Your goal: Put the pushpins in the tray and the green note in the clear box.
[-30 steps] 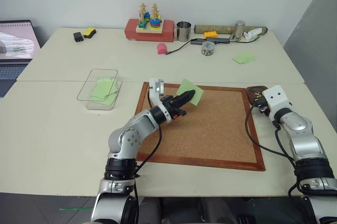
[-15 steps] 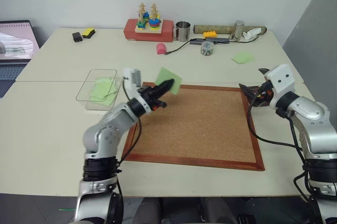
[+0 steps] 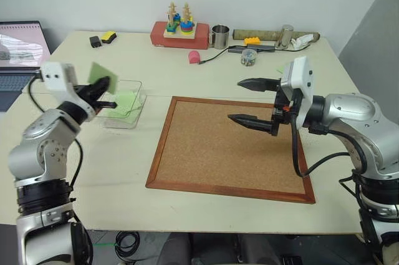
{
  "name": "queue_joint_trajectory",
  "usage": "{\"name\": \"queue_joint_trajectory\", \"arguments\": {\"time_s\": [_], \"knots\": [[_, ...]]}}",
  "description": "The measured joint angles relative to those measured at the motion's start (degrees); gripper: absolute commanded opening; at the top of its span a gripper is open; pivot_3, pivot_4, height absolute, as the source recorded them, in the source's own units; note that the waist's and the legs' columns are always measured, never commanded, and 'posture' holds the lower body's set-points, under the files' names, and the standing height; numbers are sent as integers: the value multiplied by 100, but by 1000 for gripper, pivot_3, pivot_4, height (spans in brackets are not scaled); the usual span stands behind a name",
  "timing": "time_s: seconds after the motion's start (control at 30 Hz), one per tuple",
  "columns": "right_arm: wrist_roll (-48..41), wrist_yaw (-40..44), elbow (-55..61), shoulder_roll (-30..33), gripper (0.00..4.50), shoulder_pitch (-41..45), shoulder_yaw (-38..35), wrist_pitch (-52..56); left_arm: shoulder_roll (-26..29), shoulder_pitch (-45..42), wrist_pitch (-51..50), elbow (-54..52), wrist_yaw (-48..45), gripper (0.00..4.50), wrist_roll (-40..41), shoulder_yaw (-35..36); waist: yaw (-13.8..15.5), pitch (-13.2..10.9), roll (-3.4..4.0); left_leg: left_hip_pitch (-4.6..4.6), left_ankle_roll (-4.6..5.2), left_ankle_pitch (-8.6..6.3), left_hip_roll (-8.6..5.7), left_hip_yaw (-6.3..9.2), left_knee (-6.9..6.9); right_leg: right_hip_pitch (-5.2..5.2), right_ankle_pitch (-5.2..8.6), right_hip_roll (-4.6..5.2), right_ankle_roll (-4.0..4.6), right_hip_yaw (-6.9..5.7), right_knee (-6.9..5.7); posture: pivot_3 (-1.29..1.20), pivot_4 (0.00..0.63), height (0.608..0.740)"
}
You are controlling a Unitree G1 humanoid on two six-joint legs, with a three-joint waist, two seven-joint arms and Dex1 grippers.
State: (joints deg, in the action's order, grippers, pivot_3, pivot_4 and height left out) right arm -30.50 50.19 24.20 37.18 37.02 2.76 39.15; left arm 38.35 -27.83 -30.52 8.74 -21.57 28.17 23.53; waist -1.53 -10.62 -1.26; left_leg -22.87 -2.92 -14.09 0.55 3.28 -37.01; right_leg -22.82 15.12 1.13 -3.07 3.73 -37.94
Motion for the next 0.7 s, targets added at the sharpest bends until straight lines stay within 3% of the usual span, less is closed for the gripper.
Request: {"name": "queue_joint_trajectory", "arguments": {"time_s": [0.07,0.17,0.37,0.7], "knots": [[12,23,-72,-22,4198,24,85,-8,6,-36,122,296,68,0,-204,-33,0,0,0,-2,0,0,0,0,0,-4,0,1,0,0,-2,0,150,740],[31,58,-172,-40,4297,28,163,-45,5,-77,190,577,66,488,-381,-122,-7,0,-1,-8,0,0,0,-3,1,-15,0,0,1,0,-7,0,150,740],[49,56,-194,-100,4297,56,295,-81,26,-85,216,678,-198,1768,-683,-540,-20,0,-1,-15,0,0,3,-8,3,-33,-1,-1,1,4,-17,0,150,740],[19,21,-187,-70,4297,50,295,42,83,-70,223,647,-361,3707,-901,-568,-26,0,-1,-15,0,0,3,-8,3,-34,-1,-1,2,3,-19,0,150,740]]}}
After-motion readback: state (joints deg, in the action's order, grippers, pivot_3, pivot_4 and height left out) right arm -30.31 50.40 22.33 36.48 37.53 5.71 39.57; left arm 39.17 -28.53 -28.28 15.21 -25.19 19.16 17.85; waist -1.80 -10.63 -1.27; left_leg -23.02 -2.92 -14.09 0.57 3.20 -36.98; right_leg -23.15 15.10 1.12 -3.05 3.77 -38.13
